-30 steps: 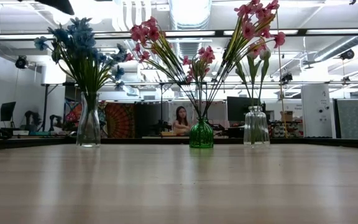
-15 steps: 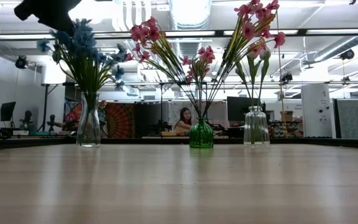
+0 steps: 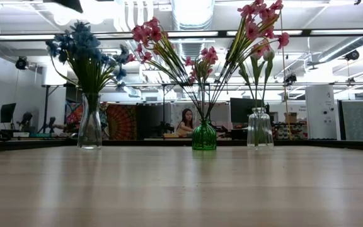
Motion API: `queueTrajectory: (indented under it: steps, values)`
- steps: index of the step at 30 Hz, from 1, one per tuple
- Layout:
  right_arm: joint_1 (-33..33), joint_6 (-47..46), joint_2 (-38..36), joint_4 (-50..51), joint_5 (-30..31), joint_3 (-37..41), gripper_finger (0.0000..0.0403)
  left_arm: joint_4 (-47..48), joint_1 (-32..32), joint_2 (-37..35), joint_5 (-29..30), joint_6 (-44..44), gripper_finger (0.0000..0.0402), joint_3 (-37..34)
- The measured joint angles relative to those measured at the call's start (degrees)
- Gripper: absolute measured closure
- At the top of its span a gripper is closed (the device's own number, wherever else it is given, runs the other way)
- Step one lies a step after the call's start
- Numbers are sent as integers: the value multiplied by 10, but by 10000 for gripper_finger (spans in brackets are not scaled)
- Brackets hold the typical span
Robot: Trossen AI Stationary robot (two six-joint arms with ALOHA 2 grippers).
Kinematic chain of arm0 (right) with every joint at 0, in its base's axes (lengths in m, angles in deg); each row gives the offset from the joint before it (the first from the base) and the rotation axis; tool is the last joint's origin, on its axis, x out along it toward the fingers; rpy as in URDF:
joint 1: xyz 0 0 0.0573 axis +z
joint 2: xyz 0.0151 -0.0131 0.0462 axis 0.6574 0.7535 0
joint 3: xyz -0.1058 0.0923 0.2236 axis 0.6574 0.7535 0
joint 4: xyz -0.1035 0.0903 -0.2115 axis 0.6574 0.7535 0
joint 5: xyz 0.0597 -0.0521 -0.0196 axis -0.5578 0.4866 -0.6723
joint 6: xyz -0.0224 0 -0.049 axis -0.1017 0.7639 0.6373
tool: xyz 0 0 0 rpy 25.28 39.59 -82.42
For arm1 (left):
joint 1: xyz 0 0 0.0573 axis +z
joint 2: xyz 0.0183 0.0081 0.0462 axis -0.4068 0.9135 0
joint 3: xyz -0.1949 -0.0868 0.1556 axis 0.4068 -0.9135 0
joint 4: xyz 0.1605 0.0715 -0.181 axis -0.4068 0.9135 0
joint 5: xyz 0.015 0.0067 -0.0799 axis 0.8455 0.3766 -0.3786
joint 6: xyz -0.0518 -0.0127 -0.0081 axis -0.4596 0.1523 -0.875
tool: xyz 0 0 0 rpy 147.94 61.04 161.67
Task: Sort flowers into vase by color
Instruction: Adjust the blue flowers on the left transparent vase, then return to Home Position
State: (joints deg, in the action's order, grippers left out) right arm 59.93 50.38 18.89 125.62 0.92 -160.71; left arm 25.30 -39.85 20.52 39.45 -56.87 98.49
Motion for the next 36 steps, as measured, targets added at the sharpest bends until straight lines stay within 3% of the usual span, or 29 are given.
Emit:
queueTrajectory:
  steps: [3,6,13,16,19,23,27,29,32,36]
  values:
    - [1,22,-1,-8,-5,10,172,-2,-49,12,0,31,402,48]
    - [8,23,-13,-33,-17,36,172,-23,-139,27,37,72,402,72]
    - [27,81,-90,-142,-22,148,172,-61,-438,66,231,79,402,68]
    - [25,104,-139,-196,-21,205,172,-62,-521,91,298,46,402,48]
    - [19,119,-187,-244,-31,257,172,-64,-531,117,312,1,402,33]
    - [18,119,-242,-284,-36,304,172,-81,-464,166,315,-27,402,30]
    - [18,117,-278,-302,-35,336,172,-106,-393,215,255,-8,402,53]
    - [18,117,-288,-311,-35,346,172,-135,-354,239,191,22,402,70]
    - [18,113,-297,-312,-35,353,172,-217,-310,277,8,128,402,87]
    - [18,116,-299,-308,-36,363,172,-385,-285,314,-201,390,402,104]
